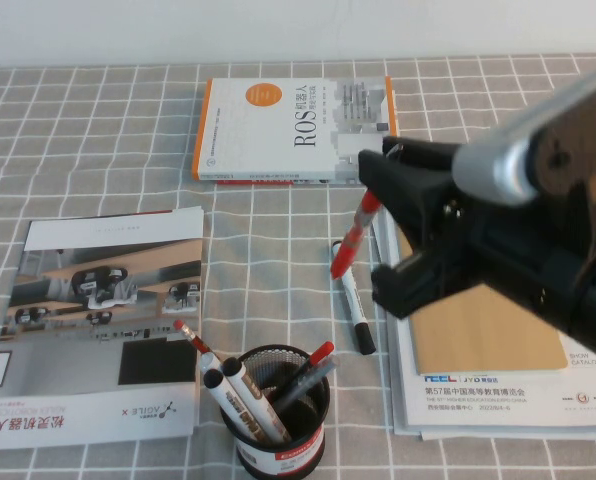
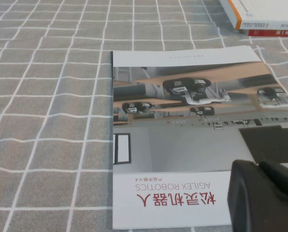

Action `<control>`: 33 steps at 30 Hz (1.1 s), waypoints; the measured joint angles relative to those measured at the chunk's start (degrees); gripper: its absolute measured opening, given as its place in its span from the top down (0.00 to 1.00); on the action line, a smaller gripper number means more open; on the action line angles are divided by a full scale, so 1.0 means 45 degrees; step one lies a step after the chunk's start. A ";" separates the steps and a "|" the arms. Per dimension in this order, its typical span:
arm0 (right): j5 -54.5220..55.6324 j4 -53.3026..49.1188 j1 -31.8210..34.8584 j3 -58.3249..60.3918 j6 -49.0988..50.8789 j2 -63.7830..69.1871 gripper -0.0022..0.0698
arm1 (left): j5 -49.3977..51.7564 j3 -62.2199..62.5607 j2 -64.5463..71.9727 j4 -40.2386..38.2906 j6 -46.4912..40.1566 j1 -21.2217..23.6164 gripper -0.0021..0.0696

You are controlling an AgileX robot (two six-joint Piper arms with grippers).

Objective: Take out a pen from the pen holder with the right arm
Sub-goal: 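Take a marker out of the pen holder and lay it on the table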

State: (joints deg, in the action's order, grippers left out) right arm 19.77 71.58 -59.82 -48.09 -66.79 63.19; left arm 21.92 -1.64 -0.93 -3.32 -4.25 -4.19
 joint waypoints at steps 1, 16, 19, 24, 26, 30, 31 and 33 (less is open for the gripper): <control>0.0126 0.0983 0.0000 -0.0163 -0.1028 0.0099 0.89 | 0.0000 0.0000 0.0000 0.0000 0.0000 0.0000 0.98; 0.1002 0.6260 0.1081 -0.1938 -0.8645 0.1432 0.89 | 0.0000 0.0000 0.0000 0.0000 0.0000 0.0000 0.98; 0.0592 0.6282 0.1510 -0.1981 -0.8645 0.1734 0.89 | 0.0000 0.0000 0.0000 0.0000 0.0000 0.0000 0.98; -0.1571 0.6282 0.2597 -0.2009 -0.8449 0.2570 0.89 | 0.0000 0.0000 0.0000 0.0000 0.0000 0.0000 0.98; -0.2455 0.6282 0.3178 -0.2009 -0.8121 0.2898 0.89 | 0.0000 0.0000 0.0000 0.0000 0.0000 0.0000 0.98; -0.3780 0.6282 0.4325 -0.2009 -0.7048 0.3392 0.89 | 0.0000 0.0000 0.0000 0.0000 0.0000 0.0000 0.98; -0.4098 0.6282 0.4521 -0.2009 -0.6695 0.3457 0.89 | 0.0000 0.0000 0.0000 0.0000 0.0000 0.0000 0.98; -0.4990 0.5848 0.5068 -0.2009 -0.5436 0.3675 0.89 | 0.0000 0.0000 0.0000 0.0000 0.0000 0.0000 0.98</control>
State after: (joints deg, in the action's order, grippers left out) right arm -2.68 97.90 -37.01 -57.13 -91.25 79.73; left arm 21.92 -1.64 -0.93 -3.32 -4.25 -4.19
